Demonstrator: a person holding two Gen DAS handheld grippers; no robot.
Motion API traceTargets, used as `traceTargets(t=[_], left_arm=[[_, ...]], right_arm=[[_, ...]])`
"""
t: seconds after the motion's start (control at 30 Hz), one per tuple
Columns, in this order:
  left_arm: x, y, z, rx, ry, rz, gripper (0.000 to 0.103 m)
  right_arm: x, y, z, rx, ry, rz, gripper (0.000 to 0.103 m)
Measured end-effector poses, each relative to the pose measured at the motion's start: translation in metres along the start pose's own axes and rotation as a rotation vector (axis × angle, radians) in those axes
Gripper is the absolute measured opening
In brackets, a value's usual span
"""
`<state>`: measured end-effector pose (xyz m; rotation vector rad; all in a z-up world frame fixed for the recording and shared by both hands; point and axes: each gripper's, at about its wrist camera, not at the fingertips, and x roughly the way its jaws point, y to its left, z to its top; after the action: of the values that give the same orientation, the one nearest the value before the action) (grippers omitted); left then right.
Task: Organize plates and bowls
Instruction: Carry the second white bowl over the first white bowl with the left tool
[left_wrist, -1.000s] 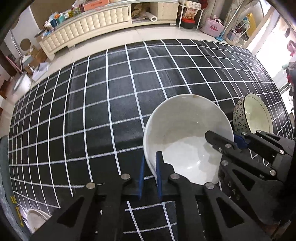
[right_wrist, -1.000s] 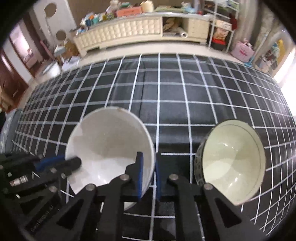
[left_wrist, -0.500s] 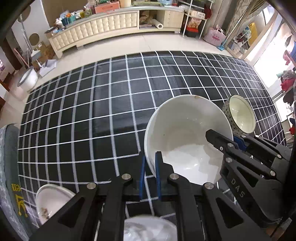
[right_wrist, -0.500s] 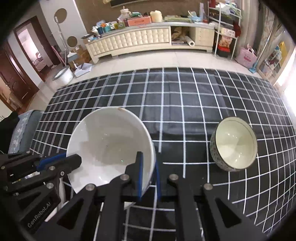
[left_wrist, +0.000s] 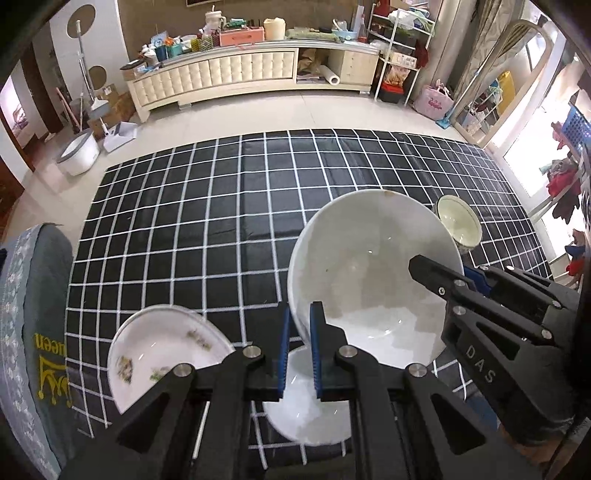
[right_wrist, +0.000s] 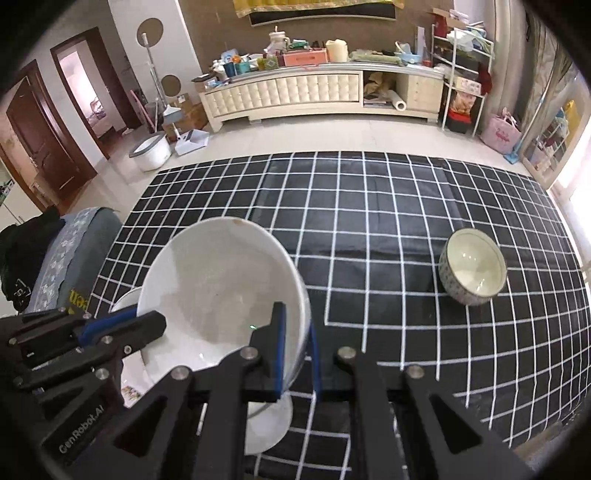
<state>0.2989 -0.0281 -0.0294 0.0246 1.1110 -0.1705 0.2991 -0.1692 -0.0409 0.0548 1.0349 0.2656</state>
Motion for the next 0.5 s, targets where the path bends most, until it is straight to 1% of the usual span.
traceTargets(t=[0.2,0.37,0.5], left_arm=[[-0.012,0.009,-0.032,-0.021,0.009,0.000,0.009],[-0.007,0.014,-0.056,-0.042,0.033,-0.019,0.009],[0.002,0.015,-0.075,-0.037,0.057,-0.001,0.009]], right_arm=[[0.000,0.016,-0.027,-0.005,0.042,0.006,0.015],[0.009,0.023,-0.048,0.008,0.078,0.007,0.015],[0.020,0.026,-0.063,0.018,0.114,0.005,0.015]])
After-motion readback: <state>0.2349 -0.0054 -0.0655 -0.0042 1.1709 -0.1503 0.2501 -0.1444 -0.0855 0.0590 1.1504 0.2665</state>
